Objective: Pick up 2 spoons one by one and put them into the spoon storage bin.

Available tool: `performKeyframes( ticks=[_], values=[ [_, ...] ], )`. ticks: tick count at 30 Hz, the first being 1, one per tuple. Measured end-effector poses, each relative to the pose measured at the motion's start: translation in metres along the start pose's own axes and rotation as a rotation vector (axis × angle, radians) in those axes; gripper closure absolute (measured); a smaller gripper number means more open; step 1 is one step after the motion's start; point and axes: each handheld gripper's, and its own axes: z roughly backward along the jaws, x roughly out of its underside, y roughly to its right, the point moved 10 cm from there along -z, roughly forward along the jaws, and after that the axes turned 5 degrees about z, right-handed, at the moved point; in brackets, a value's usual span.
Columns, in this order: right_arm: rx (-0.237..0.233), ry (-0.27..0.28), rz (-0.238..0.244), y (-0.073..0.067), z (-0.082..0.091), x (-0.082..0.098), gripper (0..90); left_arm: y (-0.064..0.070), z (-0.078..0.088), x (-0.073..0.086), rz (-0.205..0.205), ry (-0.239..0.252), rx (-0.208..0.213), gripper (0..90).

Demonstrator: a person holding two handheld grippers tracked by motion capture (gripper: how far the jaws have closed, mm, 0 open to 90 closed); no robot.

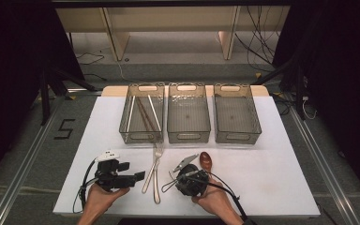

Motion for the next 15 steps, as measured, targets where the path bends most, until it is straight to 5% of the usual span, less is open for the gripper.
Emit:
performKeyframes(
  ticks=[15],
  values=[
    [0.068, 0.08, -0.056, 0.038, 0.029, -0.001, 85.2, 0.0, 0.001, -0.003, -0.008, 0.044, 0.011, 18.1]
  ],
)
